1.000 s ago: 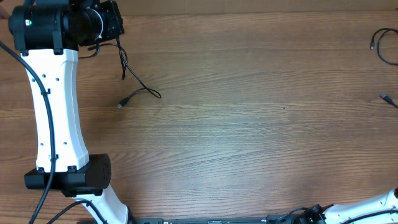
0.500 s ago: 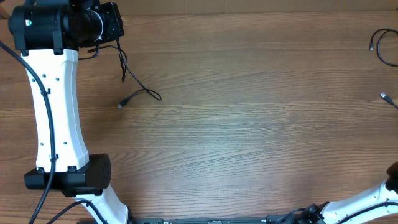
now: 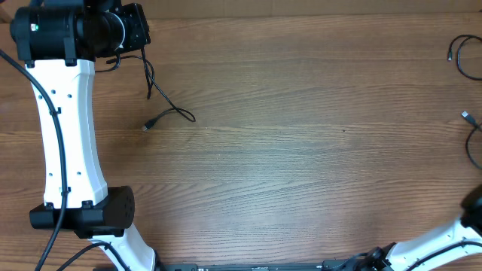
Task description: Untangle cables
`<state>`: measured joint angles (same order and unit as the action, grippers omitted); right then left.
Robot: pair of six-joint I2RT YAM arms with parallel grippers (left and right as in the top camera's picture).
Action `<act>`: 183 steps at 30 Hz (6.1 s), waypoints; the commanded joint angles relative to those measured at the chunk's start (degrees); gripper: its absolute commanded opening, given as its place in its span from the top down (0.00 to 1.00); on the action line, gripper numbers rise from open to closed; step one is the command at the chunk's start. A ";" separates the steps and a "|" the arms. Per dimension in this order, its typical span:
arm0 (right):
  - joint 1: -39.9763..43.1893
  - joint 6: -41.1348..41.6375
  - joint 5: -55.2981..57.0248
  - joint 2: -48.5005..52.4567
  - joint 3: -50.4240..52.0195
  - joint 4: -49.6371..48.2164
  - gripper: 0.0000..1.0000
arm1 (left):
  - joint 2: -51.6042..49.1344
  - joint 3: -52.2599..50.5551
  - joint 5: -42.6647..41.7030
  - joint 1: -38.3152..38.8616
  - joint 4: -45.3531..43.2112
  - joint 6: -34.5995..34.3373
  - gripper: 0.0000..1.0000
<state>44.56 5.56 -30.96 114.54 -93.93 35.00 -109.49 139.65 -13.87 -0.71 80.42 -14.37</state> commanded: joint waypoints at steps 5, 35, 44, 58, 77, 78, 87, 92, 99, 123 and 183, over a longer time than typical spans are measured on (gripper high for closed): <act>-24.74 -12.46 -1.42 -9.84 -0.07 2.12 0.50 | 1.70 1.18 -11.78 2.58 -13.99 -12.55 0.96; -56.50 -16.11 -4.46 -15.23 -0.63 1.44 0.29 | -15.87 1.18 -44.24 7.04 -31.45 -37.51 0.96; -60.54 -16.17 -1.51 -13.88 -0.57 2.36 0.35 | -15.85 1.18 -47.19 7.13 -36.92 -44.78 0.96; -63.71 -16.13 4.20 -8.96 -0.52 0.20 0.96 | -15.85 1.18 -56.00 6.80 -43.60 -48.96 0.96; -37.48 -13.11 2.84 -8.96 -0.52 5.90 0.96 | -7.61 1.20 -71.54 -16.13 -53.70 -53.18 0.96; -38.07 -13.11 2.82 -8.96 -0.52 5.90 0.96 | -7.61 1.20 -71.54 -15.58 -53.68 -52.54 0.95; -46.14 -13.11 -4.96 -9.03 -0.52 6.69 0.96 | -7.61 1.18 -60.65 -4.90 -51.54 -43.69 0.96; -50.84 -13.70 -11.06 -9.03 -0.52 3.76 0.15 | -7.61 1.18 -46.62 -0.31 -39.91 -34.84 0.96; -52.85 -14.19 -16.74 -9.03 -0.52 -1.33 0.00 | -7.61 1.18 -16.24 8.70 -23.41 -17.66 0.96; -63.63 -18.14 -2.69 -9.01 -0.52 -5.27 0.20 | -10.84 1.14 -33.62 11.76 -29.33 -41.31 0.96; -46.40 0.70 11.26 -8.96 -0.52 -7.13 0.96 | -15.34 1.09 8.94 28.65 -23.43 -28.57 0.07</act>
<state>-1.65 2.09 -23.55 105.60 -93.95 28.12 -124.70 140.25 -10.37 28.14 57.71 -39.81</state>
